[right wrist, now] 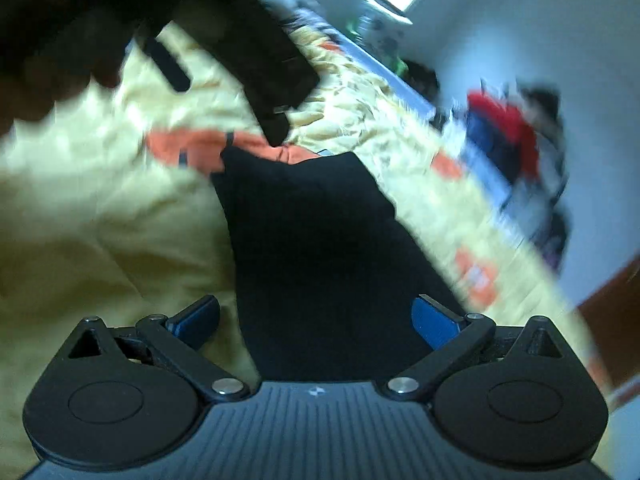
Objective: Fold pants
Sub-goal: 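Grasp the pants edge with the left gripper while the right gripper grasps beside it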
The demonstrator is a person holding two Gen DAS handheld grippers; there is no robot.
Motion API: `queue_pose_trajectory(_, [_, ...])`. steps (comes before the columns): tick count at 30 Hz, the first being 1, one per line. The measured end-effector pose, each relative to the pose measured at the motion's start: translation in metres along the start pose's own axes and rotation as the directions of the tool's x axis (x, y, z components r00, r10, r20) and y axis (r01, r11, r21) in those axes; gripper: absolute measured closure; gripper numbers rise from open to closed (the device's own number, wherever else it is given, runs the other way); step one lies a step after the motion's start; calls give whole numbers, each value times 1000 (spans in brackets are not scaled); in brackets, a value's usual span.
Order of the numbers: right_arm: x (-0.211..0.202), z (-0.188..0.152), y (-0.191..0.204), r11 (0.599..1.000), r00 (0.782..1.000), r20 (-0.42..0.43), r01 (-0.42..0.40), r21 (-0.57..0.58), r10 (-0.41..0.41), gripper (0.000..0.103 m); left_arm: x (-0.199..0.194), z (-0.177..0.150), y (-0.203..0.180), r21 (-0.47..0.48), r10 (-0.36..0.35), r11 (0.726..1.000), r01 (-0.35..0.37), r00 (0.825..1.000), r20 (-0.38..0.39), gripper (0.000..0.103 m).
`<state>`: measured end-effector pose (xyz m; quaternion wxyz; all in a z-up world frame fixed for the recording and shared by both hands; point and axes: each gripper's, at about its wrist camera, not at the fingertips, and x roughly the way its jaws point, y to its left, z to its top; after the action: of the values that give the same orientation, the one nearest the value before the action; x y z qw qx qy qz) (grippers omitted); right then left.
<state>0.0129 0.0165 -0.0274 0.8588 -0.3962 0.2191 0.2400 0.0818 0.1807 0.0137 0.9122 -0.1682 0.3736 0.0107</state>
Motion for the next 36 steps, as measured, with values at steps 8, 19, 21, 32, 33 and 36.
queue_pose_trajectory(8, [12,6,21,985,987,55,156,-69,-152,0,29,-12,13,-255,-282,939,233,943,-178,3])
queue_pose_trajectory(19, [5,8,-20,992,996,85,-8,126,-3,0,56,-7,12,-432,-407,844,319,904,-128,2])
queue_pose_trajectory(21, [-9,2,-35,987,987,84,-145,62,140,0,59,-6,19,-478,-436,808,344,895,-95,3])
queue_pose_trajectory(32, [-10,26,-14,988,983,115,-136,-76,144,3,58,-2,26,-489,-464,787,377,883,-66,25])
queue_pose_trajectory(33, [-2,28,2,987,988,95,-111,-120,123,6,59,-1,26,-492,-467,785,377,881,-69,25])
queue_pose_trajectory(36, [11,33,19,991,993,110,-36,-130,51,20,57,-1,28,-483,-477,784,390,876,-67,25])
